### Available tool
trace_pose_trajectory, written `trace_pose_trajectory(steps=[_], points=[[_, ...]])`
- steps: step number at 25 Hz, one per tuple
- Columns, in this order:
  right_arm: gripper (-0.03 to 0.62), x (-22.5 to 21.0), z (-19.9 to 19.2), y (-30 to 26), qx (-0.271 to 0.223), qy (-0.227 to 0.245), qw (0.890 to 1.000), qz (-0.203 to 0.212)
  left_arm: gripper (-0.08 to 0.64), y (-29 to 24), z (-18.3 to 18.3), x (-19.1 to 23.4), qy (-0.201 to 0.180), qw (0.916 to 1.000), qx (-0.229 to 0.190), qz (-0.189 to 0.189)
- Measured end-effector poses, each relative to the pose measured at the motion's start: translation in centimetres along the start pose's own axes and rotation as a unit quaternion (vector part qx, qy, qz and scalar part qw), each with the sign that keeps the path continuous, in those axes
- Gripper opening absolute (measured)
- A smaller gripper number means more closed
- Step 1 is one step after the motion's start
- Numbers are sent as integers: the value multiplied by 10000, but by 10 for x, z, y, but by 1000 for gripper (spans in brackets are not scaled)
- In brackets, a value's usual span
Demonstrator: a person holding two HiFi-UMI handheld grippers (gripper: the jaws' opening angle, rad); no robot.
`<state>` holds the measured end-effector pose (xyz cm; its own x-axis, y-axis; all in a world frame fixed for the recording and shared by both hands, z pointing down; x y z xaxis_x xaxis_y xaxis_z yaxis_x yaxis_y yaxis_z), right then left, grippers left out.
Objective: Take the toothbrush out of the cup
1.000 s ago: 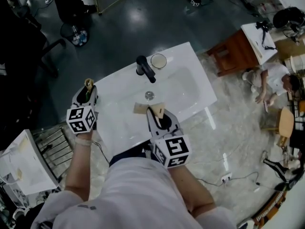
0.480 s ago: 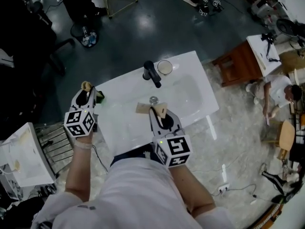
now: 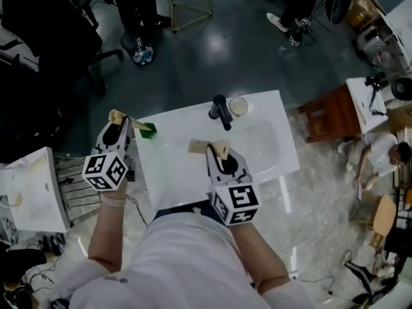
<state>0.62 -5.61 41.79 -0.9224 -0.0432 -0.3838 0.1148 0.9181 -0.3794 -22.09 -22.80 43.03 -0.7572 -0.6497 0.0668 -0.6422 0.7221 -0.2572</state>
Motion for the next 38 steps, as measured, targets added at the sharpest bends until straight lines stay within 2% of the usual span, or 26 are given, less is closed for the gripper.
trace_pose_trajectory(steps=[4,8,12,25,38], points=[[58,10,13,-12,-20,176,9993,335,110,23,16,0,32,9996,-194,195],[58,25,23,-23,-18,257,9980,585,110,46,25,1,133,9994,-207,246],[58,42,36,-40,0,449,9946,934,110,71,31,7,115,9984,-266,490],[58,101,45,-57,83,809,9804,1793,107,146,33,20,171,9923,-470,1132],[58,133,33,-69,227,975,9716,2146,104,179,19,31,326,9874,-518,1457]])
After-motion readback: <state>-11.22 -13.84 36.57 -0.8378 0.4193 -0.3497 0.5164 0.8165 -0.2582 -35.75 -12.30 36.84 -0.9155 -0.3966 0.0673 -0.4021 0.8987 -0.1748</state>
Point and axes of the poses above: the fingertips, and each gripper's own axes: y backward along the fingers, x to its left, z out of its top, the point moved 4 cm from there along y, backward along the fingers, and after that the axes turned 11 degrees about -y, right-handed, at the moved point
